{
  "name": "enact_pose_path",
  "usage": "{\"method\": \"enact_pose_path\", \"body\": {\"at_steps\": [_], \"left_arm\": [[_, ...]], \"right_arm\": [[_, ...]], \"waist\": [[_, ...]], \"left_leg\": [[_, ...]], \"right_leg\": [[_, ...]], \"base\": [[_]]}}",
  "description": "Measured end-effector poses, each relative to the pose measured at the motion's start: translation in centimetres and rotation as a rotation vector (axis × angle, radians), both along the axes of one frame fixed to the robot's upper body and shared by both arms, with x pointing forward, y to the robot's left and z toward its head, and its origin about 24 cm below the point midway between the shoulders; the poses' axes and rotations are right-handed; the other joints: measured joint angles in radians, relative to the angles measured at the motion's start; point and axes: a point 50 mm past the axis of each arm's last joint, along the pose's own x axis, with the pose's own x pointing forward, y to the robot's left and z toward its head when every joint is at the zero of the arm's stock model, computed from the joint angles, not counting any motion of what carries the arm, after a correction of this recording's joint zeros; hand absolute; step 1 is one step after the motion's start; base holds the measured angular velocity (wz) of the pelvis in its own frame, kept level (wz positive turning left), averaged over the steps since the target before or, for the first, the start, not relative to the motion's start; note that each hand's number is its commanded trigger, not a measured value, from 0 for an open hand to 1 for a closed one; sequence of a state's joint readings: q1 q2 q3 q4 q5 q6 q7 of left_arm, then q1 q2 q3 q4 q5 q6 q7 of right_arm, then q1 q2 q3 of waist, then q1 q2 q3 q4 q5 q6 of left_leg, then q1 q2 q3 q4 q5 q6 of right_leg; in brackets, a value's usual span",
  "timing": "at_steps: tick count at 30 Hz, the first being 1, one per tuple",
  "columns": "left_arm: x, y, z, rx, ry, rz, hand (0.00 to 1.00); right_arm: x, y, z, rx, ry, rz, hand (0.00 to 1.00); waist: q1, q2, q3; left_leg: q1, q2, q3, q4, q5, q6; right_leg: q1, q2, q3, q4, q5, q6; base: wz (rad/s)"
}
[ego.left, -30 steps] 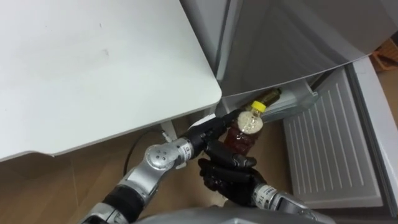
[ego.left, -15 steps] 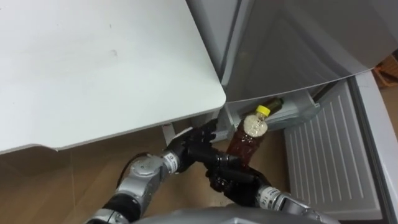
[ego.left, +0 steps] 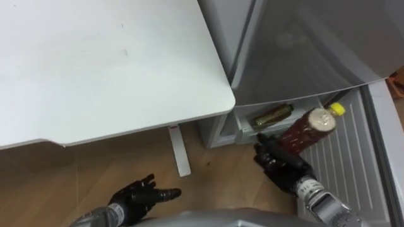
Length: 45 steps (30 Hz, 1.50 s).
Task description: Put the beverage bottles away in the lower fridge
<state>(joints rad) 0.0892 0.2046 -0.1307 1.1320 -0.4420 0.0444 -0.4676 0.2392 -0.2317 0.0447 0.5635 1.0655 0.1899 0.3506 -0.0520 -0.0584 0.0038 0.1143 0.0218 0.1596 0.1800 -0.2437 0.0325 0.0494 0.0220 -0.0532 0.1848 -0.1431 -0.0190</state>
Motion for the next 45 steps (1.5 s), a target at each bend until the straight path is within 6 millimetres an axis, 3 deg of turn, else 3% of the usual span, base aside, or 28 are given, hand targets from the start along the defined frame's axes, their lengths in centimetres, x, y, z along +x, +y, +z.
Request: {"method": "enact_pose_path", "body": {"at_steps": [10,19,21,25,27,34,36,39,41,45], "left_arm": [[-1.0,0.2,-0.2,0.003,0.021,0.083,0.0],[-4.7,1.4,-0.5,0.041,0.112,0.269,0.0],[-4.9,1.5,-0.5,0.044,0.131,0.289,0.0],[-4.5,1.8,-0.6,0.058,0.147,0.342,0.0],[-3.8,1.9,-0.6,0.059,0.145,0.373,0.0],[-1.2,2.3,-0.5,0.096,0.14,0.423,0.0],[-0.6,2.4,-0.4,0.105,0.147,0.475,0.0],[0.5,2.5,-0.3,0.127,0.151,0.494,0.0],[1.4,2.4,-0.2,0.134,0.137,0.497,0.0],[3.0,2.4,0.1,0.138,0.121,0.556,0.0]], "right_arm": [[0.0,0.0,-0.1,-0.009,0.026,-0.034,1.0],[1.0,-2.0,-0.4,0.008,0.09,-0.255,1.0],[2.1,-2.8,-0.6,-0.003,0.115,-0.302,1.0],[4.4,-2.9,-0.7,0.011,0.148,-0.366,1.0],[6.3,-3.0,-0.3,0.072,0.142,-0.439,1.0],[9.7,-4.4,1.1,0.118,0.148,-0.57,1.0],[10.3,-4.8,1.6,0.127,0.144,-0.597,1.0],[11.4,-4.9,2.3,0.123,0.148,-0.607,1.0],[12.4,-5.0,3.0,0.12,0.137,-0.606,1.0],[13.9,-5.5,4.3,0.111,0.117,-0.613,1.0]], "waist": [[0.006,0.019,-0.0043],[0.007,0.02,0.0043],[0.027,0.021,0.0068],[0.034,0.03,0.0095],[0.056,0.035,0.0075],[0.092,0.03,0.0127],[0.116,0.025,0.0189],[0.114,0.014,0.0371],[0.117,0.007,0.0444],[0.141,0.003,0.0494]], "left_leg": [[0.003,0.001,0.003,-0.005,0.0,0.0],[-0.036,-0.002,-0.026,0.013,-0.003,0.003],[-0.085,-0.001,-0.03,0.037,-0.002,0.003],[-0.142,0.0,-0.038,0.064,0.0,0.002],[-0.198,0.0,-0.04,0.097,0.002,0.003],[-0.363,-0.006,-0.086,0.176,0.007,0.008],[-0.404,-0.014,-0.095,0.189,0.014,0.011],[-0.463,-0.029,-0.11,0.216,0.025,0.015],[-0.526,-0.035,-0.114,0.257,0.025,0.016],[-0.653,-0.043,-0.126,0.327,0.024,0.018]], "right_leg": [[0.001,0.002,-0.003,0.0,0.0,0.001],[-0.017,-0.005,-0.029,0.003,-0.001,0.001],[-0.062,-0.007,-0.031,0.023,0.0,-0.001],[-0.11,-0.01,-0.044,0.037,0.002,-0.003],[-0.164,-0.02,-0.045,0.059,0.002,-0.005],[-0.3,-0.037,-0.093,0.11,0.002,-0.008],[-0.349,-0.046,-0.101,0.147,-0.001,-0.01],[-0.412,-0.069,-0.113,0.198,-0.014,-0.012],[-0.475,-0.08,-0.114,0.244,-0.023,-0.013],[-0.596,-0.091,-0.118,0.328,-0.039,-0.017]], "base": [[0.01],[0.08],[0.02],[0.07],[0.0],[0.22],[0.08],[0.17],[0.16],[0.14]]}}
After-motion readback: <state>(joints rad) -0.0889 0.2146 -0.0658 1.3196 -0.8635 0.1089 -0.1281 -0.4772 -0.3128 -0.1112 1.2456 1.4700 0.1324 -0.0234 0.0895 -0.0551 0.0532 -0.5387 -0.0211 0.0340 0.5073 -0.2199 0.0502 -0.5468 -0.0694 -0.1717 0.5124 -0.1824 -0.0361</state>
